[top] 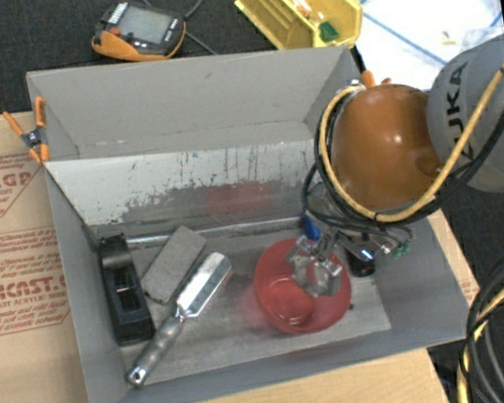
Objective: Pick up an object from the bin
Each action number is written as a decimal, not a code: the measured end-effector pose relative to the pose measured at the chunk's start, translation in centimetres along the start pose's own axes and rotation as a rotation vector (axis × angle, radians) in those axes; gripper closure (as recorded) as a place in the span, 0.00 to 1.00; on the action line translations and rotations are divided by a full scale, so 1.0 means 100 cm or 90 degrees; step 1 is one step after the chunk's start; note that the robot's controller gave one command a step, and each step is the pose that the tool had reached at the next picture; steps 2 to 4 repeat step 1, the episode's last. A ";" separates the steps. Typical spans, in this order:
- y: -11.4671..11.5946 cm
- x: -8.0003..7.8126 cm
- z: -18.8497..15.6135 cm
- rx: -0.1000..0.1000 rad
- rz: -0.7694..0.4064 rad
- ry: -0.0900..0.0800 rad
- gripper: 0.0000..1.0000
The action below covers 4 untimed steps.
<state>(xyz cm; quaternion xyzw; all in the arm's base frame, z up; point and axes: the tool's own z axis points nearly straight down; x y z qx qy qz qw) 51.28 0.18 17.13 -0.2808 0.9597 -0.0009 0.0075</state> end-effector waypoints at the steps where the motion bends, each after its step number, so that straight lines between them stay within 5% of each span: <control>1: -0.037 -0.032 -0.027 0.003 -0.146 -0.004 1.00; 4: -0.037 -0.032 -0.027 0.003 -0.146 -0.004 1.00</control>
Offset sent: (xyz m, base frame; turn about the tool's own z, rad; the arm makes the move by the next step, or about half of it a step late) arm 0.0506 -0.0263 -0.0353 0.4862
